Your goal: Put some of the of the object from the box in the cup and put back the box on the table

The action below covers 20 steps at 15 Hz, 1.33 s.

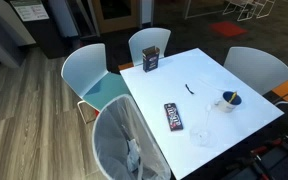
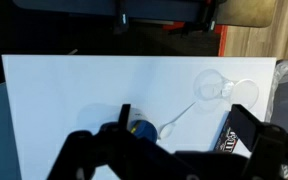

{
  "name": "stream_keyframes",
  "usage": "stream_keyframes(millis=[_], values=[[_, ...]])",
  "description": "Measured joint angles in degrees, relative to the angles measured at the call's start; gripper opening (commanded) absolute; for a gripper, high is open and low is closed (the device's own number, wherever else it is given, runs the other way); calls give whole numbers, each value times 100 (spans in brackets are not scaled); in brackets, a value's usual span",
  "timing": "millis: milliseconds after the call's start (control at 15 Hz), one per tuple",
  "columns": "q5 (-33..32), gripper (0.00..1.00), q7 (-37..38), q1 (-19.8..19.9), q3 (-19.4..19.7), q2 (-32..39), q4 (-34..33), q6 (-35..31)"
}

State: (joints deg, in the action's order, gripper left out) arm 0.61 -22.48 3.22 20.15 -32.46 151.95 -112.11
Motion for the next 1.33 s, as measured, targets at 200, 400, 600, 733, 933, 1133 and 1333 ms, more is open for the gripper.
stream_keyframes(millis=[200, 400, 600, 733, 933, 1133, 1333], values=[[0, 100, 0, 0, 0, 0, 0, 0], [70, 100, 0, 2, -20, 4, 0, 0], [563, 100, 81, -14, -186, 39, -11, -91], [954, 100, 420, -67, -460, 116, -20, -426], [1260, 100, 1197, -225, -1084, 372, -74, -1068], [1266, 100, 2145, -407, -1817, 770, -217, -1601], [1058, 100, 2942, -539, -2440, 1206, -444, -1698]])
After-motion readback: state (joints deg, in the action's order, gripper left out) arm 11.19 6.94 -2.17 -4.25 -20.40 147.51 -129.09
